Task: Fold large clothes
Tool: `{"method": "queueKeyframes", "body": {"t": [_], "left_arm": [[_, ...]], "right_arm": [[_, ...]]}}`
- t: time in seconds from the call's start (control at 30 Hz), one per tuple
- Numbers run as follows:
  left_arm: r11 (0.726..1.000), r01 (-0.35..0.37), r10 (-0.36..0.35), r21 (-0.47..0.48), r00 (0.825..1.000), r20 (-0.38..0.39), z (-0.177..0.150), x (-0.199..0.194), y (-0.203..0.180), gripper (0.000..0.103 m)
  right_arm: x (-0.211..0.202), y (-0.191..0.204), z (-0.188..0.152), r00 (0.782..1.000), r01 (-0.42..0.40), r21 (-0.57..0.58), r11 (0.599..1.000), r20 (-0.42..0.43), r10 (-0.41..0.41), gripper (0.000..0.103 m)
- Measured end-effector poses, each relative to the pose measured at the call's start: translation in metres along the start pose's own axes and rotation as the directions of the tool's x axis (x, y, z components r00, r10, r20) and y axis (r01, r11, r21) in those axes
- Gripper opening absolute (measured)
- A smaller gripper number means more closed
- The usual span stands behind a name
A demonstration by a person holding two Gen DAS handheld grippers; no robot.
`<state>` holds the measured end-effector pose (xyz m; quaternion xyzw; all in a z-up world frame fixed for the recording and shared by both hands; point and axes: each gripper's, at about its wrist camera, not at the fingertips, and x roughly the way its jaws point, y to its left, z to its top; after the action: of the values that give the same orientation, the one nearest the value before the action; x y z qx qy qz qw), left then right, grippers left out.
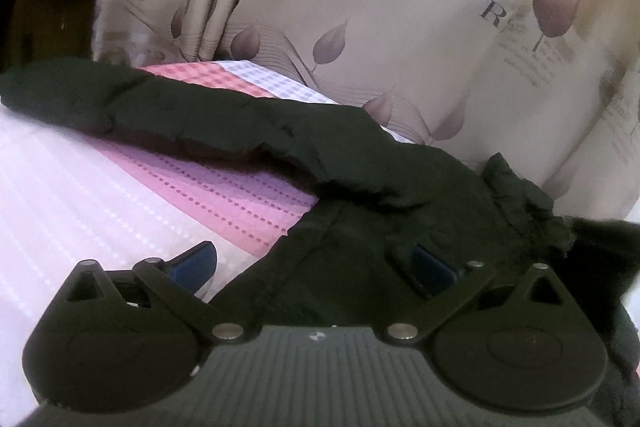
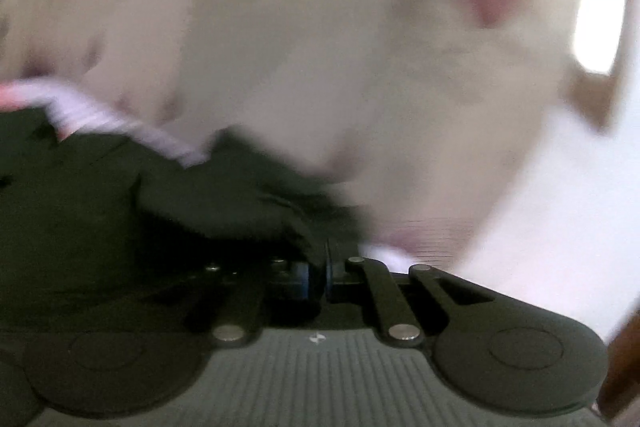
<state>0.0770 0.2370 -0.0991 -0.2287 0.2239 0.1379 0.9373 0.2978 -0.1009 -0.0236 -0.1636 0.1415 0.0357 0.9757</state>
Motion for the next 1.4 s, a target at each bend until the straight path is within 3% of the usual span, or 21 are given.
{"method": "queueKeyframes", "body": {"t": [0.13,0.27,0.43,0.53,0.63,0.7,0.73,0.8,0.83,0.87,0.93,1.0,1.07,1.13,1.2,1.3,1.4], "left_arm": [[1.000,-0.003,0.003,-0.013,1.000,-0.005,0.000,0.000,0.003,0.102],[1.000,-0.011,0.011,-0.009,1.000,-0.004,0.000,-0.001,0.002,0.102],[1.000,-0.028,0.028,0.009,1.000,0.001,-0.001,-0.001,-0.002,0.102],[0.999,-0.038,0.038,0.018,0.999,-0.001,-0.001,0.000,-0.002,0.103],[0.999,-0.048,0.048,0.022,0.999,-0.005,-0.001,0.000,-0.002,0.103],[0.998,-0.051,0.051,0.026,0.999,-0.006,-0.001,0.000,-0.002,0.103],[0.998,-0.049,0.049,0.028,0.999,-0.006,-0.001,0.000,-0.002,0.103],[0.999,-0.035,0.035,0.040,0.999,-0.015,0.000,0.000,-0.004,0.103],[0.998,-0.018,0.020,0.058,0.999,-0.028,0.002,-0.002,-0.005,0.103],[0.997,-0.004,0.007,0.078,0.999,-0.044,0.004,-0.004,-0.005,0.102],[0.992,0.026,-0.018,0.123,0.997,-0.071,0.010,-0.014,-0.004,0.102],[0.984,0.074,-0.059,0.162,0.994,-0.095,0.018,-0.031,0.002,0.102],[0.974,0.128,-0.103,0.188,0.985,-0.137,0.027,-0.051,0.012,0.102],[0.971,0.136,-0.105,0.199,0.982,-0.159,0.032,-0.071,0.025,0.102],[0.974,0.122,-0.090,0.192,0.982,-0.167,0.033,-0.088,0.043,0.102],[0.978,0.116,-0.076,0.171,0.971,-0.228,0.024,-0.104,0.067,0.102],[0.981,0.151,-0.110,0.122,0.951,-0.289,0.009,-0.112,0.079,0.102]], "right_arm": [[-0.045,-0.120,-0.010,0.982,0.187,0.095,0.978,0.014,-0.189,0.007],[-0.081,-0.224,-0.041,0.932,0.363,0.155,0.919,-0.049,-0.360,0.007],[-0.091,-0.320,-0.117,0.876,0.473,0.278,0.836,-0.250,-0.413,0.007],[-0.090,-0.355,-0.174,0.851,0.508,0.379,0.774,-0.361,-0.382,0.007],[-0.084,-0.378,-0.233,0.861,0.489,0.532,0.691,-0.419,-0.288,0.013],[-0.089,-0.385,-0.262,0.866,0.488,0.610,0.624,-0.425,-0.263,0.032],[-0.095,-0.387,-0.274,0.876,0.476,0.661,0.580,-0.415,-0.246,0.037],[-0.110,-0.387,-0.290,0.899,0.436,0.744,0.506,-0.382,-0.214,0.058],[-0.121,-0.384,-0.295,0.910,0.415,0.771,0.482,-0.360,-0.208,0.059],[-0.133,-0.379,-0.296,0.920,0.393,0.786,0.478,-0.336,-0.204,0.060],[-0.150,-0.365,-0.287,0.951,0.310,0.800,0.513,-0.258,-0.173,0.060],[-0.180,-0.340,-0.274,0.984,0.172,0.800,0.574,-0.163,-0.068,0.074],[-0.210,-0.312,-0.267,0.993,0.035,0.779,0.626,-0.097,0.064,0.082],[-0.237,-0.279,-0.262,0.977,-0.089,0.745,0.661,-0.062,0.202,0.083],[-0.252,-0.251,-0.261,0.954,-0.154,0.711,0.686,-0.074,0.291,0.083],[-0.267,-0.214,-0.264,0.929,-0.202,0.684,0.701,-0.092,0.358,0.083],[-0.269,-0.188,-0.267,0.909,-0.241,0.682,0.691,-0.090,0.407,0.079]]}}
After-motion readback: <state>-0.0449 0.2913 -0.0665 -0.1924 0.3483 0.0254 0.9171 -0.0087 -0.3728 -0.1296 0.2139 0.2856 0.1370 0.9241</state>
